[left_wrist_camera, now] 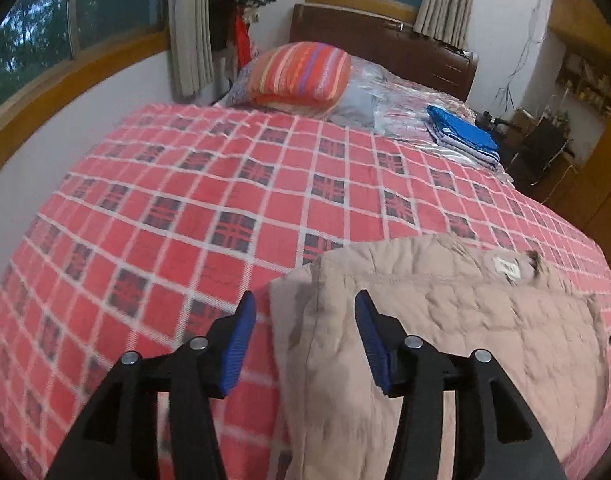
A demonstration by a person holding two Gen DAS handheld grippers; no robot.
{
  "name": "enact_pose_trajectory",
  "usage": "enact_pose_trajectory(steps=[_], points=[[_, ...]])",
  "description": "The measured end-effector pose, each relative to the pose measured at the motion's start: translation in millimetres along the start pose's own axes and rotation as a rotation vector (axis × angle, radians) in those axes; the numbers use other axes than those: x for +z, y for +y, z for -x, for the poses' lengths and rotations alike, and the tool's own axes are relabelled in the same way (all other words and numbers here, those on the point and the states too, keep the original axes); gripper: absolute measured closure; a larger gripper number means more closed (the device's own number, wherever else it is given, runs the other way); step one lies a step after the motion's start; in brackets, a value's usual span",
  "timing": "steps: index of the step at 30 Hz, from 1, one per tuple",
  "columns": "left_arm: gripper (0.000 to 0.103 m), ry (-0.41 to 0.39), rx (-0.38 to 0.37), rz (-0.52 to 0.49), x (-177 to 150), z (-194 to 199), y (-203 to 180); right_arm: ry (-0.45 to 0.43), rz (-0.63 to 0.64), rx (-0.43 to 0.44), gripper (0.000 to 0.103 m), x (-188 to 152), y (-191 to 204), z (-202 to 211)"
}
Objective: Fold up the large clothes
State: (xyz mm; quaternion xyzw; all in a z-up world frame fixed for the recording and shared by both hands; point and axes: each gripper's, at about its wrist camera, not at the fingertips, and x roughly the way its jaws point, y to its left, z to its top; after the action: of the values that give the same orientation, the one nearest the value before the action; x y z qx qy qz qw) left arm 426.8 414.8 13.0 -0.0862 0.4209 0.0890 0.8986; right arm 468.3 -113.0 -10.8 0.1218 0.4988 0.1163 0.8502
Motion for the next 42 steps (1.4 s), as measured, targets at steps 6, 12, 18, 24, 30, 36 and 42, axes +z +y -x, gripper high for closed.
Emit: enact_pose_trajectory(steps=[6, 12, 18, 24, 30, 36, 42], points=[[0.045, 0.009, -0.059, -0.064, -43.2, 42.4, -16.6, 0.059, 0.099, 0.084, 0.073, -42.8, 25.6, 27.4], [0.045, 0.051, -0.033, -0.127, -83.8, 35.4, -30.0, 0.103, 0.123, 0.085, 0.073, -71.2, 29.1, 17.3], [0.043, 0.109, -0.034, -0.126, -106.2, 13.1, -28.3, 0.150, 0.074, 0.078, 0.075, -82.9, 15.1, -7.3], [0.035, 0.105, -0.040, -0.096, -118.1, 0.2, -20.3, 0.164, 0.081, 0.066, 0.075, -97.9, 13.1, -23.6], [0.032, 0.085, -0.062, -0.057, -131.2, -8.1, -14.7, 0.155, 0.051, 0.075, 0.075, -107.9, 12.2, -36.0], [0.032, 0.052, -0.051, -0.046, -133.7, 1.7, -13.2, 0.164, 0.049, 0.063, 0.075, -109.5, 11.9, -36.8], [0.033, -0.003, -0.044, -0.076, -138.0, 30.5, -14.7, 0.159, 0.053, 0.093, 0.060, -99.1, 15.8, -23.8]])
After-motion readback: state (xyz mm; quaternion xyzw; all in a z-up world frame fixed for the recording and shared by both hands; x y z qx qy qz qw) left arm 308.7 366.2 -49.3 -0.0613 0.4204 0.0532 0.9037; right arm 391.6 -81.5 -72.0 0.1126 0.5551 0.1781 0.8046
